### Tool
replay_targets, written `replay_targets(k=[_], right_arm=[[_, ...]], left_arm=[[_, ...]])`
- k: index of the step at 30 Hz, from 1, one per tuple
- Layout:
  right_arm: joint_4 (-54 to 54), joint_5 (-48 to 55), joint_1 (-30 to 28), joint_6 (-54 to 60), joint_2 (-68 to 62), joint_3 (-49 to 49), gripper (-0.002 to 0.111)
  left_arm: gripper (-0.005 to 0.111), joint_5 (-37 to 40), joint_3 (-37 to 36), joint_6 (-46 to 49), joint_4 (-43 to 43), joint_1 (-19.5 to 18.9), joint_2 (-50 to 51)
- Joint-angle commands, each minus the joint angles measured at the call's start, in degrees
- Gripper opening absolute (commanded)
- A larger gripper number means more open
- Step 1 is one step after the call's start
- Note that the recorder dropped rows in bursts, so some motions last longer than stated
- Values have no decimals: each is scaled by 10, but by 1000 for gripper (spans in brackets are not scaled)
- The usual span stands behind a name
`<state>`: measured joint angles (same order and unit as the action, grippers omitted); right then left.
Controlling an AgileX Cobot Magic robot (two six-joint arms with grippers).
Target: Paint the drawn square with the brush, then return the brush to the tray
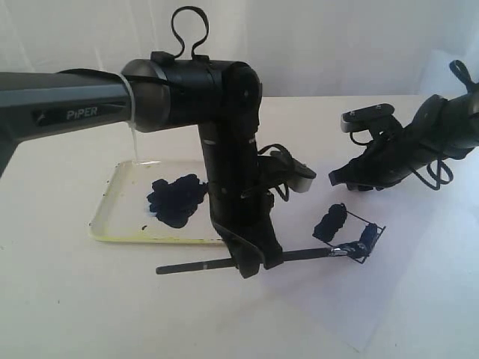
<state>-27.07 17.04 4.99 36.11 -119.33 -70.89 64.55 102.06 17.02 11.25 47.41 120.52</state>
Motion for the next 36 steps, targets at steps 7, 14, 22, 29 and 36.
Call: replay_targets(k=[7, 14, 22, 29, 36], right_arm=[[1, 20, -3, 1, -5, 1, 33], [1, 18, -3, 1, -5, 1, 33], [1, 20, -3, 1, -5, 1, 33], [1, 21, -3, 1, -5, 1, 33], [1, 20, -3, 1, -5, 1, 33]], left_arm=[[0, -23, 7, -22, 10, -7, 8], [0, -65, 7, -37, 6, -38, 8], [0, -87, 7, -38, 21, -42, 10], [0, -78, 7, -33, 40, -41, 29], [0, -75, 6, -22, 51, -36, 29]])
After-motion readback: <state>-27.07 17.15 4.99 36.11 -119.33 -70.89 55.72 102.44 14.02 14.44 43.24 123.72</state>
